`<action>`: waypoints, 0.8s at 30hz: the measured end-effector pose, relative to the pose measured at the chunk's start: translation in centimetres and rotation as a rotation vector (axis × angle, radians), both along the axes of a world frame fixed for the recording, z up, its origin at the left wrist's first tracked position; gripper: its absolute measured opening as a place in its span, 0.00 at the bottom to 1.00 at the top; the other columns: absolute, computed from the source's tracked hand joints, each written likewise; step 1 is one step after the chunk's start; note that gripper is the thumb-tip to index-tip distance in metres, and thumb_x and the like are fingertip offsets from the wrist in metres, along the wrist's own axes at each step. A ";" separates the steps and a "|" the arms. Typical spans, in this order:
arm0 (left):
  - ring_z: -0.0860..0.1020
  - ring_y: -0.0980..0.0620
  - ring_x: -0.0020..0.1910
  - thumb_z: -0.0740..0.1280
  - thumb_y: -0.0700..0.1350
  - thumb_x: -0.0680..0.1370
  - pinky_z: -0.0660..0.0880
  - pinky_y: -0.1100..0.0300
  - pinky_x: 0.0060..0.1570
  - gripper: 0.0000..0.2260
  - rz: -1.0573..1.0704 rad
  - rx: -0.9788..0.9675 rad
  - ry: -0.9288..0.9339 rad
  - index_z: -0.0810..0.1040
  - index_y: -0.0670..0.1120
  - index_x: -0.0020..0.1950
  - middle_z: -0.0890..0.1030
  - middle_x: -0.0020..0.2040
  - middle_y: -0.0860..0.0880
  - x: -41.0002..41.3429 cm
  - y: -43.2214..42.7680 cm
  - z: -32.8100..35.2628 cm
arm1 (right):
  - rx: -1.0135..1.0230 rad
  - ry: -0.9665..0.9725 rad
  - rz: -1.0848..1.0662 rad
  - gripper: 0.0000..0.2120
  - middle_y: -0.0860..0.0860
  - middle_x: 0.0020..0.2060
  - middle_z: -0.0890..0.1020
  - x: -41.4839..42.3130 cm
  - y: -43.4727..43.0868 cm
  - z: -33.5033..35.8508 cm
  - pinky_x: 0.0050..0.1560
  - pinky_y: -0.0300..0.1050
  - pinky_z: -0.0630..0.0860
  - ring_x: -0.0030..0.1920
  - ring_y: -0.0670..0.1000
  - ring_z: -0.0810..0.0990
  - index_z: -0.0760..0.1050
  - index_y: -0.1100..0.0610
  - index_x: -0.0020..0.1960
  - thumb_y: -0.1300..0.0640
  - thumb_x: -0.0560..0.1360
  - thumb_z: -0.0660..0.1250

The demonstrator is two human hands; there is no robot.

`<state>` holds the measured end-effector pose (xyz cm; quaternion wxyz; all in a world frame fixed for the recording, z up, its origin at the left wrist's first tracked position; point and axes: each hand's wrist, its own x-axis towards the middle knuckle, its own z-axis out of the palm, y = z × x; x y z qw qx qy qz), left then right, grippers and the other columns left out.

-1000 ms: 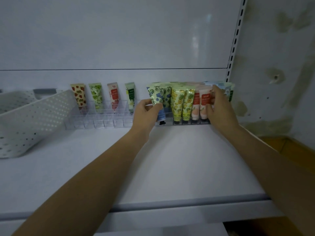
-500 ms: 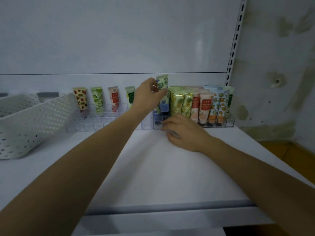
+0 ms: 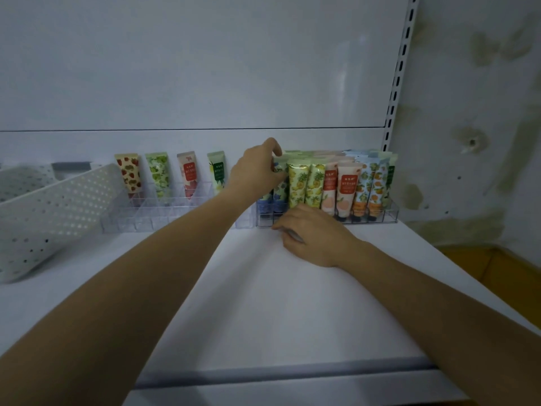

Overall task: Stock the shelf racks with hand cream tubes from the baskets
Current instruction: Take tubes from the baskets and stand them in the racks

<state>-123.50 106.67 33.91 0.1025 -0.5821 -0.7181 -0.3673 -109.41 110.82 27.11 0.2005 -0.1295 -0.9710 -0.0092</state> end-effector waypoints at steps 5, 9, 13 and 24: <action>0.76 0.47 0.49 0.64 0.41 0.76 0.74 0.55 0.44 0.12 0.074 0.045 0.129 0.73 0.45 0.59 0.77 0.55 0.46 -0.5 -0.1 0.4 | -0.003 0.005 0.003 0.20 0.56 0.50 0.81 0.0 0.1 -0.2 0.53 0.53 0.73 0.52 0.57 0.75 0.78 0.61 0.57 0.54 0.72 0.55; 0.77 0.46 0.54 0.60 0.43 0.78 0.75 0.53 0.48 0.15 0.092 -0.007 0.276 0.72 0.47 0.65 0.77 0.58 0.47 -1.0 -1.0 -0.3 | 0.007 0.014 0.030 0.22 0.56 0.48 0.81 0.0 0.0 -0.1 0.49 0.55 0.75 0.49 0.58 0.77 0.79 0.62 0.55 0.52 0.72 0.53; 0.75 0.44 0.57 0.58 0.45 0.79 0.74 0.53 0.45 0.20 0.107 -0.066 0.475 0.63 0.49 0.72 0.74 0.62 0.47 -1.9 -2.6 -0.7 | 0.023 0.045 0.046 0.20 0.55 0.47 0.81 -0.1 -0.2 0.1 0.47 0.55 0.77 0.47 0.58 0.78 0.79 0.61 0.54 0.53 0.72 0.54; 0.74 0.46 0.60 0.58 0.49 0.79 0.72 0.50 0.54 0.19 0.247 -0.157 0.564 0.64 0.50 0.70 0.74 0.64 0.49 -10.4 -10.2 6.0 | 0.140 0.146 0.119 0.18 0.54 0.48 0.82 -4.9 -3.5 3.3 0.50 0.44 0.74 0.48 0.52 0.77 0.79 0.61 0.54 0.56 0.73 0.56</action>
